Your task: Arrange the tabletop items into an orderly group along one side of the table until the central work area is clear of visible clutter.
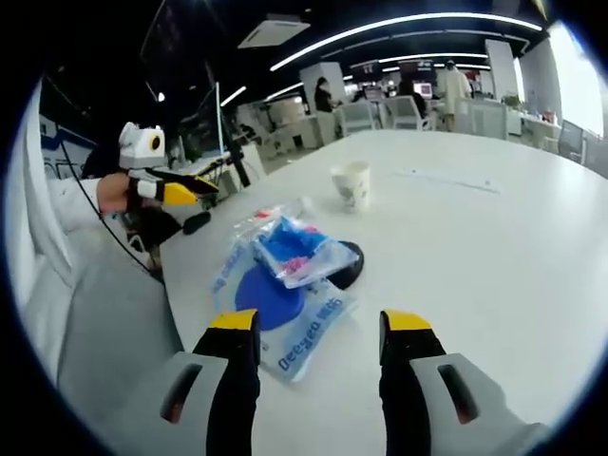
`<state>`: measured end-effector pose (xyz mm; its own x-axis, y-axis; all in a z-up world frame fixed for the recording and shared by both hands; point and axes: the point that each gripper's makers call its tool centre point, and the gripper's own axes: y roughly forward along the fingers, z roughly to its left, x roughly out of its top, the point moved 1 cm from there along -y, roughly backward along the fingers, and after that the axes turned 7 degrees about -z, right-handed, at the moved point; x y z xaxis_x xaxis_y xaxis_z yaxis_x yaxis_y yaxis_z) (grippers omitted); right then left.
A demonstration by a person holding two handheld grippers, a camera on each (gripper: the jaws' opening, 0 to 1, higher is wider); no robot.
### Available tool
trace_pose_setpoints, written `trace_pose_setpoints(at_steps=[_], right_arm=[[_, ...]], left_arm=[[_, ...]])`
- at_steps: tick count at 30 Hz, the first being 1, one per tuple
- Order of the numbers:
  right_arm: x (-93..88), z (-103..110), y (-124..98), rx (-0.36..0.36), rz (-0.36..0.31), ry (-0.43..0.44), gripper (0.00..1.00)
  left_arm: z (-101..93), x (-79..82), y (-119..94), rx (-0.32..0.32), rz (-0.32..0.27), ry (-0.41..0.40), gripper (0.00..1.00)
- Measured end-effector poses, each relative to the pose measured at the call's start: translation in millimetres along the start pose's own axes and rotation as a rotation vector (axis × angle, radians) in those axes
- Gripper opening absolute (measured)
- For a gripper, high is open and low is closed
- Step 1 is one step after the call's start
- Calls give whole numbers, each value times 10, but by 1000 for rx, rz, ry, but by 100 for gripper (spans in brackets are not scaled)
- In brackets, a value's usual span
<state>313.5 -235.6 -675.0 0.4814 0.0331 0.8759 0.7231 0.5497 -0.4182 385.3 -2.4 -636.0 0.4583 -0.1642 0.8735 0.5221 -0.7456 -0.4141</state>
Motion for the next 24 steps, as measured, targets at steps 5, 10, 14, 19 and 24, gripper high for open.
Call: trace_pose_setpoints(at_steps=[5, 10, 14, 19, 24], right_arm=[[-68, 2, -16, -4, 13, 7, 48], [-123, 18, -19, -7, 29, 7, 48], [-187, 15, -17, -16, 41, 23, 47], [-244, 29, -1, -18, 44, 42, 43], [-305, 46, 41, -21, 56, 54, 43]], left_arm=[[-23, -206, -14, 18, 25, -10, 48], [-19, -377, -16, 33, 49, -30, 46], [-21, -549, -2, 39, 81, -32, 45], [-59, -696, 21, 30, 98, -50, 41], [-96, -811, 72, 18, 122, -64, 39]])
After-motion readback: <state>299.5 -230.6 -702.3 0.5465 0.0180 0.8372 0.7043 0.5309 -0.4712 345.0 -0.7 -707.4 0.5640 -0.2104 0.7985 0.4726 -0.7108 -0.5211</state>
